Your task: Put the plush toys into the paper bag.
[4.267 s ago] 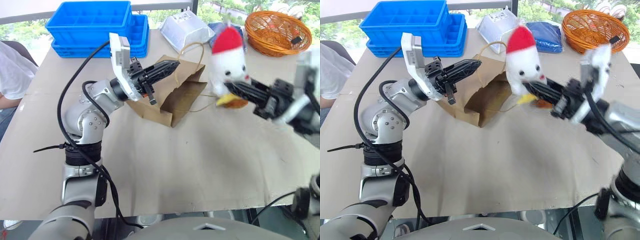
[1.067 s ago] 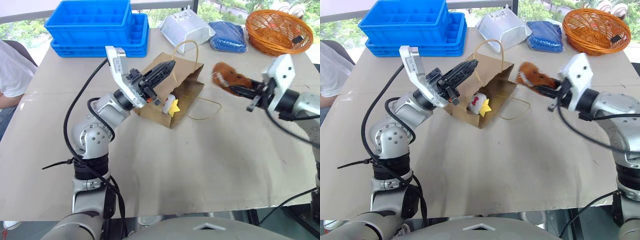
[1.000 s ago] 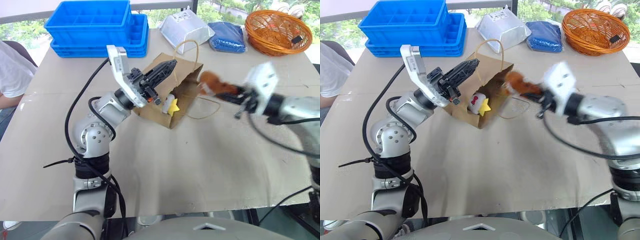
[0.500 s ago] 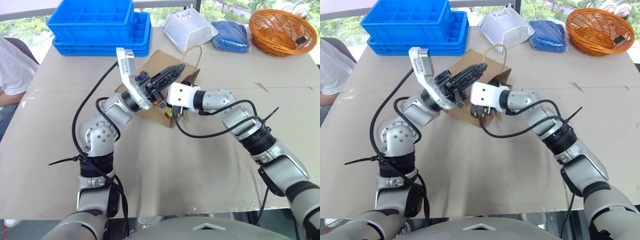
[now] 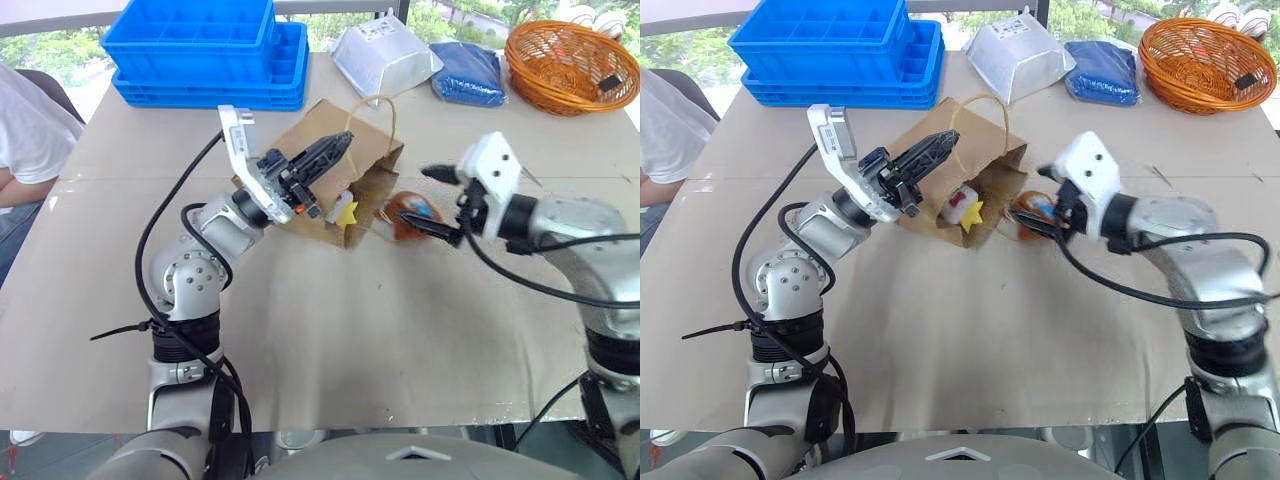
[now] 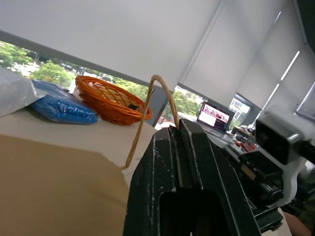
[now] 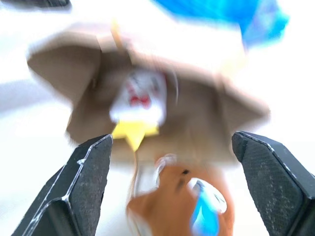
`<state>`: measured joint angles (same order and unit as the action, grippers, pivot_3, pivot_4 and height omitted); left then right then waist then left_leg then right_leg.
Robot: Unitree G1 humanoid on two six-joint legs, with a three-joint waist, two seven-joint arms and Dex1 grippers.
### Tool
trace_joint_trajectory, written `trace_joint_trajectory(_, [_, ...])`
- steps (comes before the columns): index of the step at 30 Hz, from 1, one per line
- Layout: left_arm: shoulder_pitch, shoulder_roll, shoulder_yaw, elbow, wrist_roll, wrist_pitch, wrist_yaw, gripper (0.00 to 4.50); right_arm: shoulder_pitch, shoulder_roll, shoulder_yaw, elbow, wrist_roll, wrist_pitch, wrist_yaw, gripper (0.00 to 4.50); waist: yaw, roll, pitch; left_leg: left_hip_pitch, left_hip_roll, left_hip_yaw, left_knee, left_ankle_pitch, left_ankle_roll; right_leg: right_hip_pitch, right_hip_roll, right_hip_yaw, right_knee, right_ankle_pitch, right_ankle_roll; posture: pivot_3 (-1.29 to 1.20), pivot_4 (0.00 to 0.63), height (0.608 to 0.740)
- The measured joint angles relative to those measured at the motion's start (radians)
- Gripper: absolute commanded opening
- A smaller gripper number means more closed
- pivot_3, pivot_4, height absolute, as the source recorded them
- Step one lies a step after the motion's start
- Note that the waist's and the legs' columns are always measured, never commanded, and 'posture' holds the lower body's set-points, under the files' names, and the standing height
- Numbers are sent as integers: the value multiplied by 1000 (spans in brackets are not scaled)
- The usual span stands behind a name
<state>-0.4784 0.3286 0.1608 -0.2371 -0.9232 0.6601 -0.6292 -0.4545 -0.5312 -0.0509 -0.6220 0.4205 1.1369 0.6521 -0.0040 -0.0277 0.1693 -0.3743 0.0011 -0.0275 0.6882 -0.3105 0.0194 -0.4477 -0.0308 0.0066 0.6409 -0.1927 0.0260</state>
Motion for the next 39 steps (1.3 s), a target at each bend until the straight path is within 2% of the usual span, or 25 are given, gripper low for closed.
trace_joint_trajectory(4, [-9,-6,-6,16,17,-14,-8,0,6,75,8,-22,35,47,-75,3821,-9,0,0,2,0,1,0,-1,2,0,6,0,1,0,0,0,150,740])
trace_joint_trajectory(9, [-10,-7,-15,17,20,-19,-25,0,-16,-7,154,63,-36,27,-118,3821,-9,0,0,2,0,2,0,1,-1,1,6,0,1,0,0,0,150,740])
trace_joint_trajectory(12, [-11,-7,-16,17,28,-22,-28,0,-19,-8,217,140,-58,6,-114,3821,-9,0,0,2,0,2,0,1,-1,1,6,0,1,0,0,0,150,740])
trace_joint_trajectory(15, [-11,-8,-17,17,35,-24,-28,0,-31,-9,267,205,-90,-62,-113,3041,-11,0,0,3,0,3,0,1,-1,1,7,2,1,0,0,0,150,740])
trace_joint_trajectory(18, [-11,-8,-17,17,37,-25,-29,0,-50,-13,291,253,-133,-129,-113,1710,-10,0,0,3,0,3,0,1,-1,1,7,2,1,0,0,0,150,740])
trace_joint_trajectory(19, [-10,-7,-15,17,37,-25,-28,0,-51,-16,292,257,-140,-146,-111,849,-10,0,0,3,0,3,0,1,-1,1,7,2,1,0,0,0,150,740])
trace_joint_trajectory(21, [-10,-7,-15,16,37,-25,-27,0,-51,-23,292,257,-145,-167,-105,447,-9,0,0,3,0,3,0,1,-1,1,7,2,1,0,0,0,150,740])
trace_joint_trajectory(22, [-10,-7,-15,16,37,-25,-27,0,-49,-34,292,252,-145,-179,-95,44,-9,0,0,3,0,3,0,1,-1,1,7,2,1,0,0,0,150,740])
trace_joint_trajectory(26, [-9,-8,-9,14,28,-23,-19,0,-40,-60,276,224,-144,-267,-57,17,-10,0,0,3,0,3,0,1,-1,1,7,3,1,0,0,0,150,740])
trace_joint_trajectory(32, [-9,-7,4,4,-57,30,-17,0,-139,59,298,232,-138,-354,-45,17,-15,0,0,4,2,4,0,1,-1,1,10,5,2,0,0,0,150,740])
trace_joint_trajectory(36, [-11,-4,17,-19,-101,54,-16,0,-219,178,389,434,-197,-506,-25,17,-13,0,0,5,2,4,0,1,-1,1,10,5,1,0,0,0,150,740])
trace_joint_trajectory(39, [-11,-7,17,-22,-103,56,-6,0,-283,269,452,658,-263,-661,-4,17,-13,0,0,5,2,5,0,1,-2,1,10,6,1,0,0,0,150,740])
